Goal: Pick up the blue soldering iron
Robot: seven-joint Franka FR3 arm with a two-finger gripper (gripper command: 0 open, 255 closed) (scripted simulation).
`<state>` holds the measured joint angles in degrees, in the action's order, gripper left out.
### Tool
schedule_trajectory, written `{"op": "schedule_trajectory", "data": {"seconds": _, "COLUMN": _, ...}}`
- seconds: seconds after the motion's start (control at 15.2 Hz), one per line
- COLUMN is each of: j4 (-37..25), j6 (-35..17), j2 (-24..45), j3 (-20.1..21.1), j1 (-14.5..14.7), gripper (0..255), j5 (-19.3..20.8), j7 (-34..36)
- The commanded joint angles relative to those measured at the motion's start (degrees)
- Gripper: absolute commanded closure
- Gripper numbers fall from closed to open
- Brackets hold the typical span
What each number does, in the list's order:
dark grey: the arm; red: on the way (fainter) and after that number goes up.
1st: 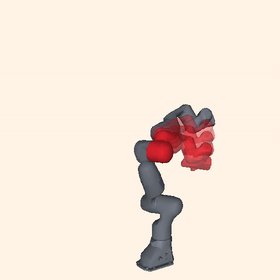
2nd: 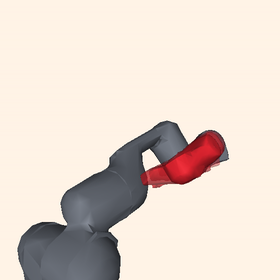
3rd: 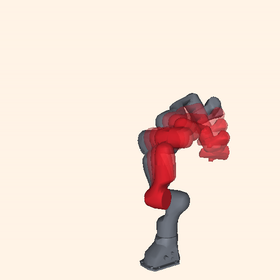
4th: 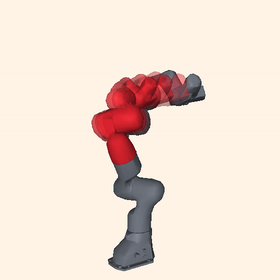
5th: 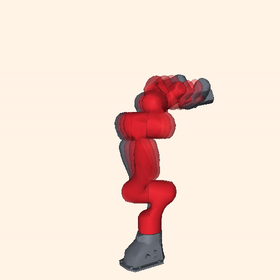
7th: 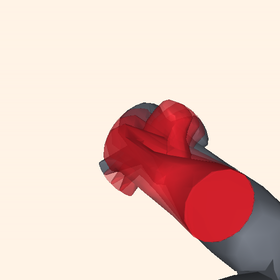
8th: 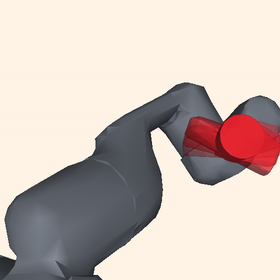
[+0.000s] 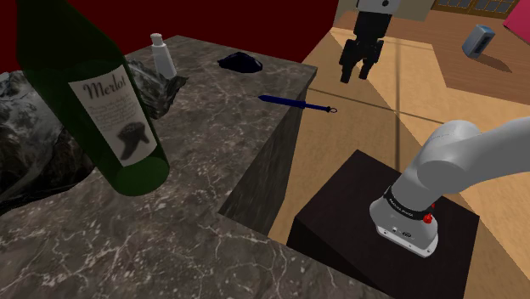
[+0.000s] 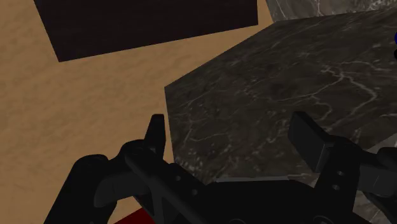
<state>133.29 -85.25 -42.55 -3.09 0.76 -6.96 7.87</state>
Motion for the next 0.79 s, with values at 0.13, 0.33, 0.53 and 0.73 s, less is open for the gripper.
{"op": "schedule_trajectory", "data": {"seconds": 0.13, "j4": -2.11, "j6": -1.09, "j2": 2.93, "j3": 1.40, "j1": 2.01, "gripper": 0, "j5": -0.82, "j7": -1.34}}
{"op": "schedule_trajectory", "data": {"seconds": 0.33, "j4": -5.48, "j6": -2.42, "j2": 7.18, "j3": 3.53, "j1": 4.84, "gripper": 0, "j5": -1.84, "j7": -3.31}}
{"op": "schedule_trajectory", "data": {"seconds": 0.53, "j4": -9.05, "j6": -3.43, "j2": 11.27, "j3": 5.73, "j1": 7.45, "gripper": 0, "j5": -2.60, "j7": -5.23}}
{"op": "schedule_trajectory", "data": {"seconds": 0.73, "j4": -12.78, "j6": -4.14, "j2": 15.19, "j3": 7.99, "j1": 9.89, "gripper": 0, "j5": -3.09, "j7": -7.06}}
